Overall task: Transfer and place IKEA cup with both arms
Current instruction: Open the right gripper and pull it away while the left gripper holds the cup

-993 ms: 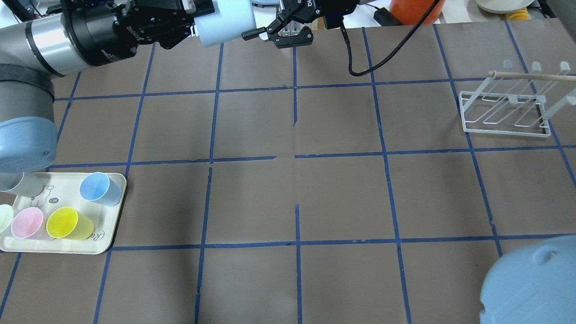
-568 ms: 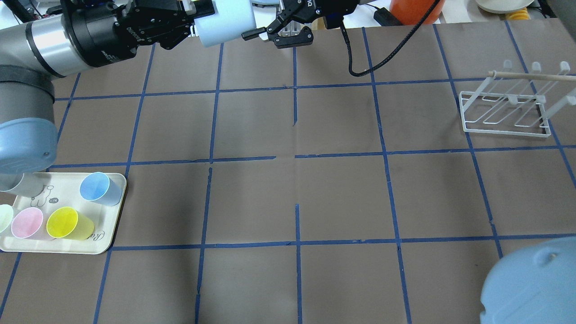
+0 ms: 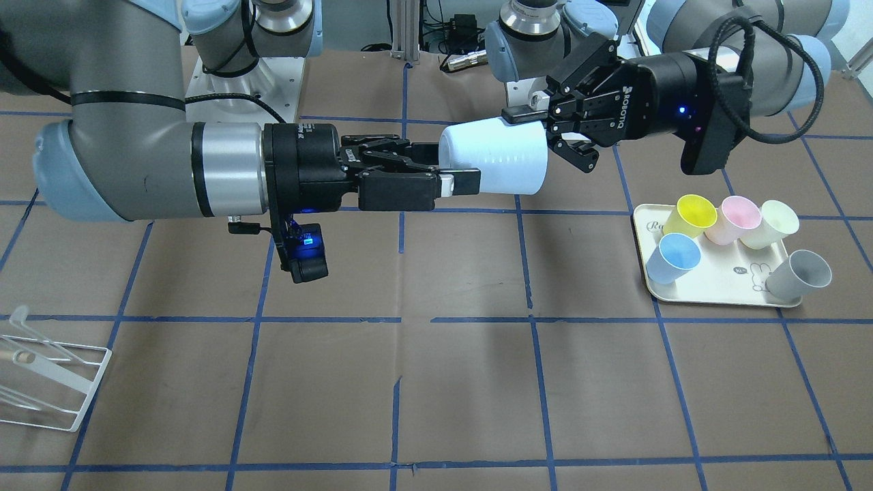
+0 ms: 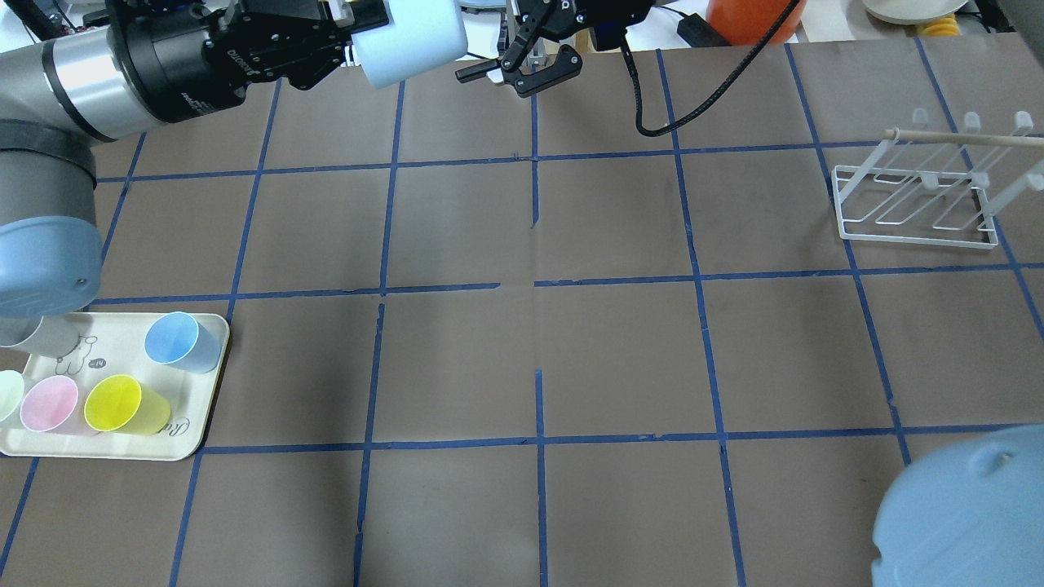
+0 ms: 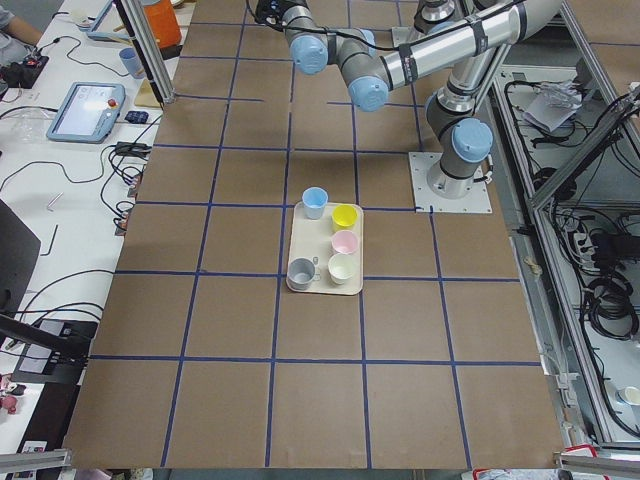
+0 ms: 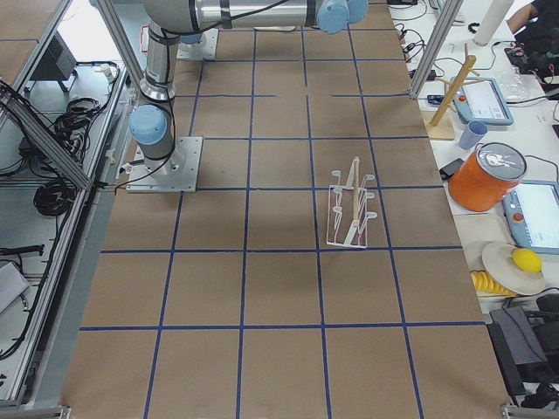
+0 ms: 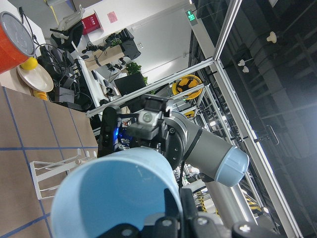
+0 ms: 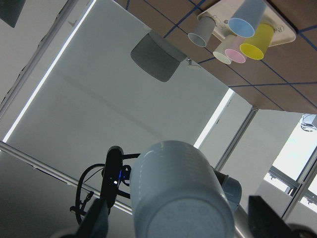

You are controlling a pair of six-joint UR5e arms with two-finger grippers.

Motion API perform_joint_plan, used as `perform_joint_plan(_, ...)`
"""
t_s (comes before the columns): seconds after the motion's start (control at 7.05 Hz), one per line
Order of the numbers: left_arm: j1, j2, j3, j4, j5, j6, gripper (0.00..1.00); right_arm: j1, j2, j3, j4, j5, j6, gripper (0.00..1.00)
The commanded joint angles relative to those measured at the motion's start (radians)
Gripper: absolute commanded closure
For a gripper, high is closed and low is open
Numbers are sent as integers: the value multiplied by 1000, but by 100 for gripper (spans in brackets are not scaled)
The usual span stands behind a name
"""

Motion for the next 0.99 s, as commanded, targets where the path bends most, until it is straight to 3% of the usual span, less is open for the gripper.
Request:
perform_joint_plan(0.0, 0, -1, 0, -2, 0, -1, 100, -7, -3, -15, -2, 0, 50, 0)
perform_joint_plan(0.14, 2, 2, 0, -2, 3, -1, 100, -27, -17, -13, -5, -11, 61, 0)
perform_joint_plan(0.28, 11, 5, 14, -2, 64, -4, 100, -70, -21, -13, -2, -25, 61, 0)
perform_joint_plan(0.43, 17, 10, 29, -2, 200, -47, 100, -105, -28, -15, -2, -75, 60, 0)
perform_joint_plan(0.57, 18, 19, 61, -2, 250, -93, 100, -141, -29, -15, -8, -124, 60, 0)
perform_joint_plan(0.71, 25, 24, 104, -2, 444, -118, 100, -196, -34, -18, -12, -267, 51, 0)
perform_joint_plan(0.85, 31, 27, 138, -17, 645, -133, 100, -233, -55, -16, -20, -491, 32, 0)
